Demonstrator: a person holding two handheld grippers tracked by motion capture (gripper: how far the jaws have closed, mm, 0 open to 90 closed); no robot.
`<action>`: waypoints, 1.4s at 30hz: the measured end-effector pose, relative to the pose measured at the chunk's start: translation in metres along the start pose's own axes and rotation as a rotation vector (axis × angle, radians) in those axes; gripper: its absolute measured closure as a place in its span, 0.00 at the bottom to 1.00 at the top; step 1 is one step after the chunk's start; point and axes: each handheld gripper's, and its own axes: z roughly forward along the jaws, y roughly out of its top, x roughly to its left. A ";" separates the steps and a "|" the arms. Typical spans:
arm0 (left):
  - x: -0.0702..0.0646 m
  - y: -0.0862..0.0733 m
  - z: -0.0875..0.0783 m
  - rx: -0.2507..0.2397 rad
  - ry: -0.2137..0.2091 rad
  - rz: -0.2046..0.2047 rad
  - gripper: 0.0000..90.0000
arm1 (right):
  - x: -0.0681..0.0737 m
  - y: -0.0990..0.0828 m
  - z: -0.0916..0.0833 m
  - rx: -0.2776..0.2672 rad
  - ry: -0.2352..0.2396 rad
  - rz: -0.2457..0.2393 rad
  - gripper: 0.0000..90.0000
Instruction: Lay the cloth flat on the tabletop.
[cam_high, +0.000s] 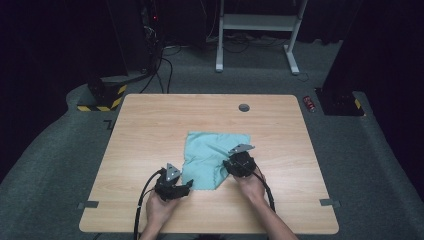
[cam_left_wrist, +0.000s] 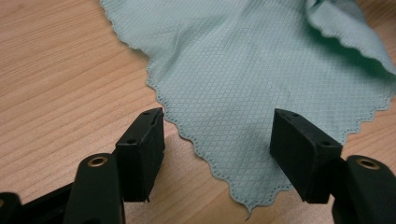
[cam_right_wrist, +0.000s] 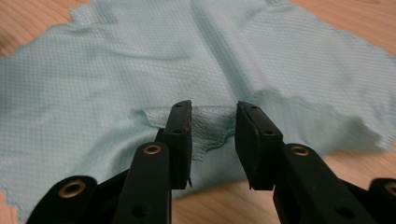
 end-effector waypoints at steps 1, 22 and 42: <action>0.000 0.000 0.000 0.000 0.000 0.000 0.40 | 0.002 0.001 0.003 0.008 -0.005 -0.014 0.79; 0.000 0.000 0.000 0.000 0.000 0.000 0.40 | 0.006 0.001 0.009 0.031 -0.010 -0.045 0.88; 0.000 0.000 0.000 0.001 -0.003 0.005 0.40 | 0.006 -0.024 -0.059 -0.031 -0.017 -0.074 1.00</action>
